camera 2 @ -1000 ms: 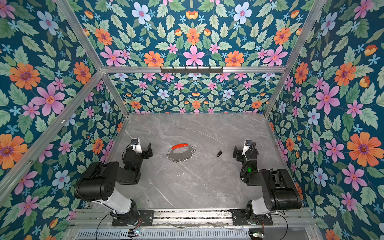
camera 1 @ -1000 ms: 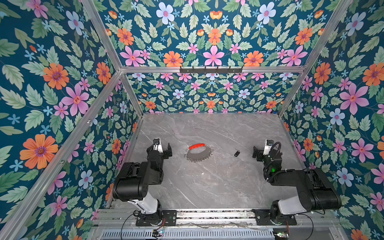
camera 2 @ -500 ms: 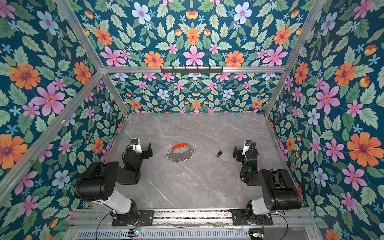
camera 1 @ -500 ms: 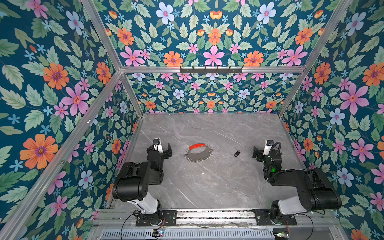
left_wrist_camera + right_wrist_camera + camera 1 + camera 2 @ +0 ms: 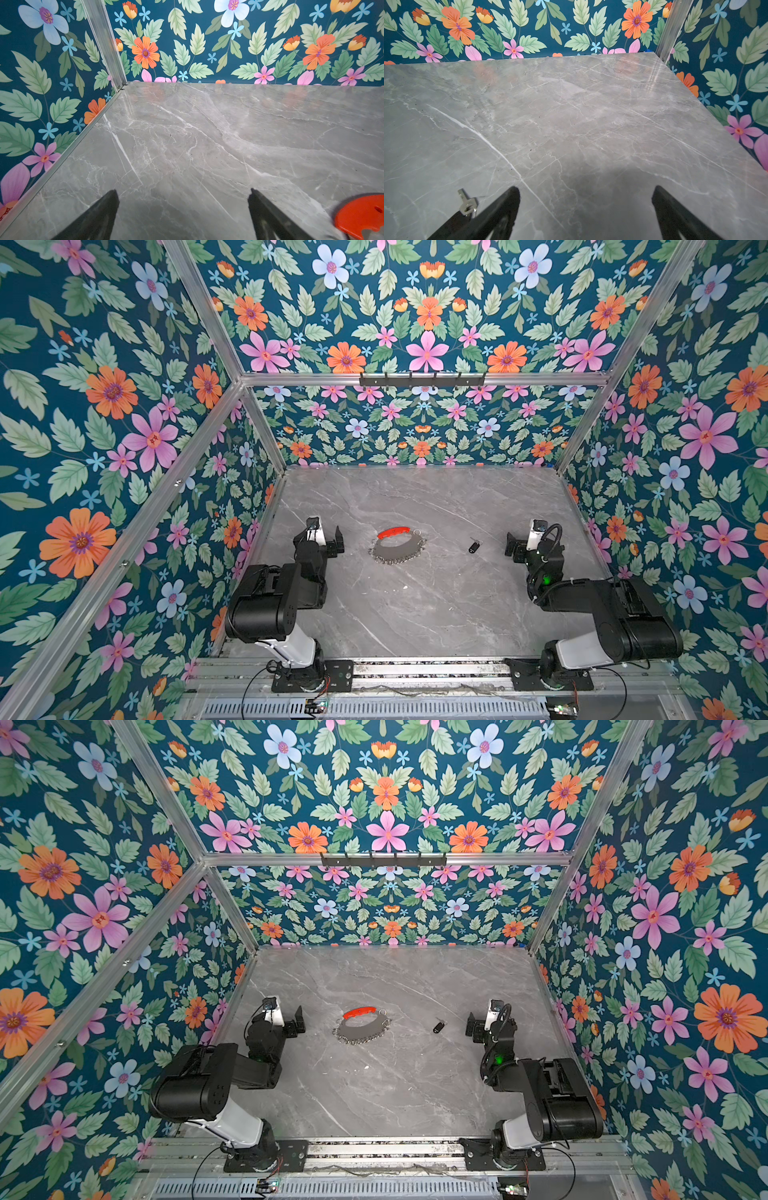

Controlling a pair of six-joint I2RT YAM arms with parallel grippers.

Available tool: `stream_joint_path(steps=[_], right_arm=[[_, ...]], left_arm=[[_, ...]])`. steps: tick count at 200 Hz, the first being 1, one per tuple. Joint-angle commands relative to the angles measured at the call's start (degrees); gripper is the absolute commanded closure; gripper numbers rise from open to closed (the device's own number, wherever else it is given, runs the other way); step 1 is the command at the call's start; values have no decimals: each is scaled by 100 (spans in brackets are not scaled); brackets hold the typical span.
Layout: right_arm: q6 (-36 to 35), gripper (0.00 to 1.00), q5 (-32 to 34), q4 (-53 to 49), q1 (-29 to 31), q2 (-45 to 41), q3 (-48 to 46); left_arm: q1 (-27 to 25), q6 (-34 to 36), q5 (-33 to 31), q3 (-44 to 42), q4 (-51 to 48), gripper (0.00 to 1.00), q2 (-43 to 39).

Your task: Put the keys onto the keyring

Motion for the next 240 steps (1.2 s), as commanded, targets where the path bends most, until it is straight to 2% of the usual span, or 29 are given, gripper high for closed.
stream_joint_path(steps=[1, 46, 93, 118, 186, 218, 231, 240], right_arm=[[-10, 1, 22, 191, 3, -24, -6], [-132, 1, 76, 760, 95, -1, -231], [-103, 1, -18, 454, 71, -20, -81], [4, 1, -214, 18, -54, -42, 85], [-109, 1, -285, 486, -23, -54, -137], [-322, 1, 583, 1286, 383, -211, -536], [-847, 1, 989, 885, 909, -695, -494], [-1348, 1, 1209, 122, 1465, -1249, -340]], left_arm=[[5, 19, -35, 8, 51, 0, -14], [5, 19, -26, 16, 20, 0, -14], [4, 19, -34, 1, 56, 0, -14], [-105, 69, -328, -85, 217, 0, -22], [-202, 106, -533, -151, 339, 0, -22], [-354, 111, -1082, -317, 668, 0, -73], [-407, 125, -1324, -454, 857, 0, -263], [-589, 188, -1730, -449, 542, 0, -592]])
